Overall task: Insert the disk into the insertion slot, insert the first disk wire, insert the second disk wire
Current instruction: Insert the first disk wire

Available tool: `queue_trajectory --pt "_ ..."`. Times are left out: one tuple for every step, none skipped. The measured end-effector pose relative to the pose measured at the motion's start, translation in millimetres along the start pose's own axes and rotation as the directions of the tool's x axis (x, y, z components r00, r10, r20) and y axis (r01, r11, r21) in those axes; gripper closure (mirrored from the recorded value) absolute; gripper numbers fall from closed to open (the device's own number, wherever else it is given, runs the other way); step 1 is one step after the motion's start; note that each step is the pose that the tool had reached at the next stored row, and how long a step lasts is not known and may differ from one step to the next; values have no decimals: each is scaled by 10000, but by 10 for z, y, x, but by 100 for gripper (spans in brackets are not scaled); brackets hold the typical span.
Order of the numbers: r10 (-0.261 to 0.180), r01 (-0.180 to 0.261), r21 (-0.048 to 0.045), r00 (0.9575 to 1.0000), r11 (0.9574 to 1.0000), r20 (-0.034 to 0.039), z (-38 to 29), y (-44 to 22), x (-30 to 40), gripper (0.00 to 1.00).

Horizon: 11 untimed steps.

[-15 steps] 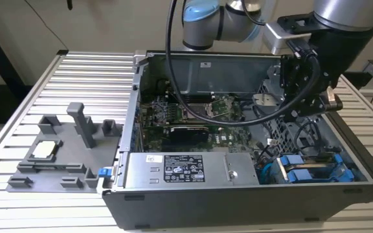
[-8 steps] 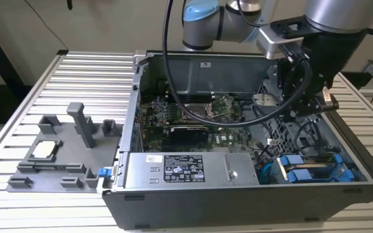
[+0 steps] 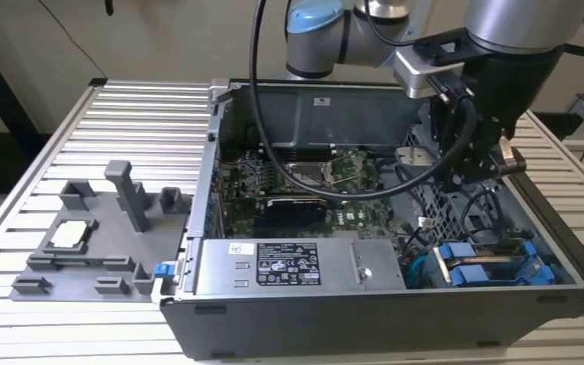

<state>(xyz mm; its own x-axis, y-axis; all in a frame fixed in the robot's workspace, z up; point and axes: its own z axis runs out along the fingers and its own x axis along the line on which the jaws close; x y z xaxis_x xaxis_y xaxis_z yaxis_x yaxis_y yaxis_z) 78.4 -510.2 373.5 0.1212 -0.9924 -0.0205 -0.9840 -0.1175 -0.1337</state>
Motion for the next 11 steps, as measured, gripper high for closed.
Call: queue_trajectory --pt "-6 6 6 10000 10000 -43 1 5 -1 74" --pt "-11 11 14 10000 10000 -79 0 9 -1 74" --pt "-14 14 25 10000 10000 -99 1 10 -1 76" --pt "-16 16 26 9999 10000 -110 1 11 -1 76" --pt "-18 18 26 9999 10000 -115 0 10 -1 82" --pt "-18 18 26 9999 10000 -118 -1 11 -1 82" --pt "-17 17 27 9999 10000 -117 0 12 -1 89" --pt "-17 17 27 9999 10000 -117 0 11 -2 89" --pt "-16 17 27 9999 10000 -117 0 12 -1 89" --pt "-16 17 27 9999 10000 -118 0 12 -1 89" --pt "-18 19 27 9999 10000 -122 1 12 -2 89"
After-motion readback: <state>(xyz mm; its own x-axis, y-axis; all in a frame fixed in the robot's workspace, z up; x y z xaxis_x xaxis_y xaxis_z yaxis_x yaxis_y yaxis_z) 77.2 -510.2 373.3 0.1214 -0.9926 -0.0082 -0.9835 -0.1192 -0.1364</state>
